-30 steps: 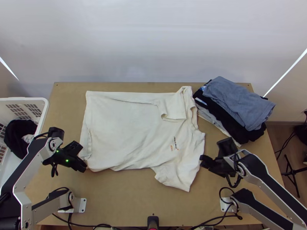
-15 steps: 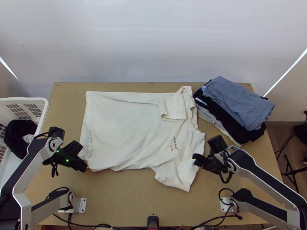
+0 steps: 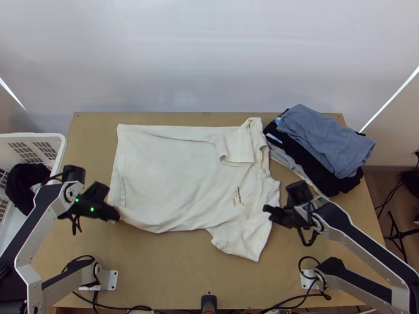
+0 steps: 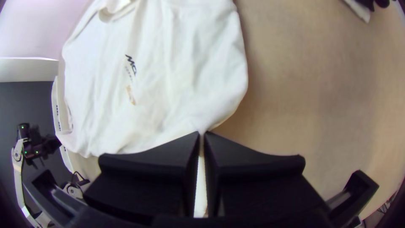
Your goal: Fold the t-shirt
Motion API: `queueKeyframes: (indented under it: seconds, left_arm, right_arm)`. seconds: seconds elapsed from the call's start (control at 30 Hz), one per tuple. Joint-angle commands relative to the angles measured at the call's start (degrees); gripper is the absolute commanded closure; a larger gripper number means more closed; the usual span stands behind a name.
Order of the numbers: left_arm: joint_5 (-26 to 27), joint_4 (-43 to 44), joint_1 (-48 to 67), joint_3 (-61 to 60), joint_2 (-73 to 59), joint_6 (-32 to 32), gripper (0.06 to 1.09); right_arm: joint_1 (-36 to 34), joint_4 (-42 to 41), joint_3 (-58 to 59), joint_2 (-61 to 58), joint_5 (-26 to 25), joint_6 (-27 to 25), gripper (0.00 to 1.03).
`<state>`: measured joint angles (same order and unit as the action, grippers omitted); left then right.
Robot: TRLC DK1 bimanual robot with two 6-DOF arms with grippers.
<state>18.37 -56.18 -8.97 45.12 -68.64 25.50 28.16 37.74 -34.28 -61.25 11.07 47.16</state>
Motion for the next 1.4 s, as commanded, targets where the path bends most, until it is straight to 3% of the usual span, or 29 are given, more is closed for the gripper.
queueKeyframes:
  seconds: [0.0,0.13,0.3,0.47,0.6,0.8,1.07,1.2,1.37]
  left_arm:
    - [0.00,5.47,1.33,8.05,0.70,-18.99,1.05]
    - [-0.88,6.96,-0.08,14.91,1.84,-28.22,1.05]
    - [-1.14,9.60,-5.53,22.38,0.79,-33.76,1.05]
    - [-2.55,11.89,-7.02,27.56,0.79,-35.78,1.05]
    - [-3.25,16.19,-7.20,31.43,0.35,-39.47,1.05]
    - [-5.89,20.76,-5.18,41.80,-6.07,-44.83,1.05]
    - [-11.69,20.94,-1.14,67.38,-20.83,-49.31,1.05]
    - [-12.83,19.80,0.18,78.98,-25.84,-49.14,1.05]
    - [-12.83,14.17,0.62,81.26,-22.68,-48.96,1.05]
  right_arm:
    - [-3.38,0.58,-5.00,7.82,-5.71,-6.90,1.00]
    - [-5.84,0.58,-12.04,10.19,-9.14,-14.72,1.00]
    - [-12.08,-1.70,-26.19,5.88,-9.14,-20.00,1.00]
    - [-14.54,-11.11,-32.07,3.07,-9.22,-28.52,1.00]
    - [-12.78,-19.63,-34.01,1.14,-9.22,-31.34,1.00]
    - [-9.97,-28.95,-38.93,-5.72,-9.40,-33.45,1.00]
    - [-8.74,-37.47,-55.54,-20.31,-11.95,-35.64,1.00]
    - [-8.83,-37.12,-64.86,-23.91,-12.74,-35.47,1.00]
    - [-8.12,-32.11,-63.98,-17.32,-12.65,-34.50,1.00]
